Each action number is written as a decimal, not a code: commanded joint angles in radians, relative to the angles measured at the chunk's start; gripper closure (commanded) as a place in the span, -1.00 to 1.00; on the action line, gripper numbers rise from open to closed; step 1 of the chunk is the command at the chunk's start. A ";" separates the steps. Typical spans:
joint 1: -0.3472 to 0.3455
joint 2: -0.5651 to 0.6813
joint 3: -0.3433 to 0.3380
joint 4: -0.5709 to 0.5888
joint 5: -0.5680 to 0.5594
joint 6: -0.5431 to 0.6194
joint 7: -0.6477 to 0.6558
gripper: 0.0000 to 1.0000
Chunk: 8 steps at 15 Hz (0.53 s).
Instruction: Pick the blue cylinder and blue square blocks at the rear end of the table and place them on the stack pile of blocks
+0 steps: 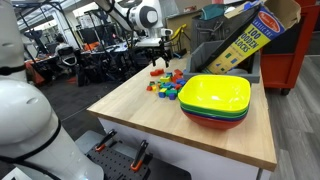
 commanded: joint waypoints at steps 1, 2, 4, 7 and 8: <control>0.004 -0.093 -0.004 -0.098 -0.025 0.044 -0.021 -1.00; 0.003 -0.116 -0.005 -0.110 -0.032 0.024 -0.032 -1.00; -0.003 -0.161 -0.007 -0.130 -0.047 -0.019 -0.058 -1.00; -0.008 -0.229 -0.015 -0.152 -0.058 -0.084 -0.076 -1.00; -0.008 -0.249 -0.018 -0.154 -0.060 -0.119 -0.075 -1.00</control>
